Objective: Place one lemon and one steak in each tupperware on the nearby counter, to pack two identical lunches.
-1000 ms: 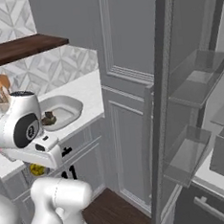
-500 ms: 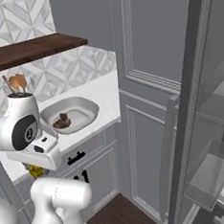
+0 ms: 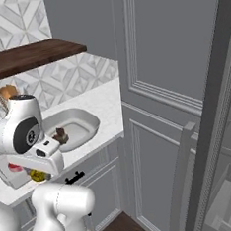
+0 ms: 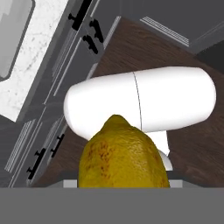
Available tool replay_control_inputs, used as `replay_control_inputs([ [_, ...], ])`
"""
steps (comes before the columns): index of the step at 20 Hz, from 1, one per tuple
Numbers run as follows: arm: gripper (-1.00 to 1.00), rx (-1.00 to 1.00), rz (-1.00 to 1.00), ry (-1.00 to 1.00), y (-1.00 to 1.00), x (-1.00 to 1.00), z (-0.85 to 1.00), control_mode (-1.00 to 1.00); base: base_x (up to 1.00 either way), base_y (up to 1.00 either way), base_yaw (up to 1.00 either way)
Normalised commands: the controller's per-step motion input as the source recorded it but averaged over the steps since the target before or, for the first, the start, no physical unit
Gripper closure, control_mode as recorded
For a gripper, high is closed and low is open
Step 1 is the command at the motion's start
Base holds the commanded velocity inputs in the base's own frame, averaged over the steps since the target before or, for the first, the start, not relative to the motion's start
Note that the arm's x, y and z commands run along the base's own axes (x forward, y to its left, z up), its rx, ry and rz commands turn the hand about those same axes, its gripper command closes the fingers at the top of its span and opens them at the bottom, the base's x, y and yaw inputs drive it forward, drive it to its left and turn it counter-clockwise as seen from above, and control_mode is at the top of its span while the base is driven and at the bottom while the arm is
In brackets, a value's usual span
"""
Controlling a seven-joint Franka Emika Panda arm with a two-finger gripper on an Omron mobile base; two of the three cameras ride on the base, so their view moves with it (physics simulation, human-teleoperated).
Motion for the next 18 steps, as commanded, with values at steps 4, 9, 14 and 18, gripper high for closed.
replay_control_inputs([
  [4, 1.00, 0.00, 0.01, 0.00, 0.02, 0.10, 0.00, -1.00, 0.01, 0.00, 0.00],
  [9, 1.00, 0.00, 0.17, -0.01, 0.14, 0.92, 0.00, -1.00, 0.00, 0.00, 0.00],
  [14, 1.00, 0.00, 0.25, 0.00, 0.15, 1.00, 0.14, -1.00, 0.00, 0.00, 0.00],
  [18, 1.00, 0.00, 0.40, 0.00, 0.34, 1.00, 0.01, -1.00, 0.00, 0.00, 0.00],
])
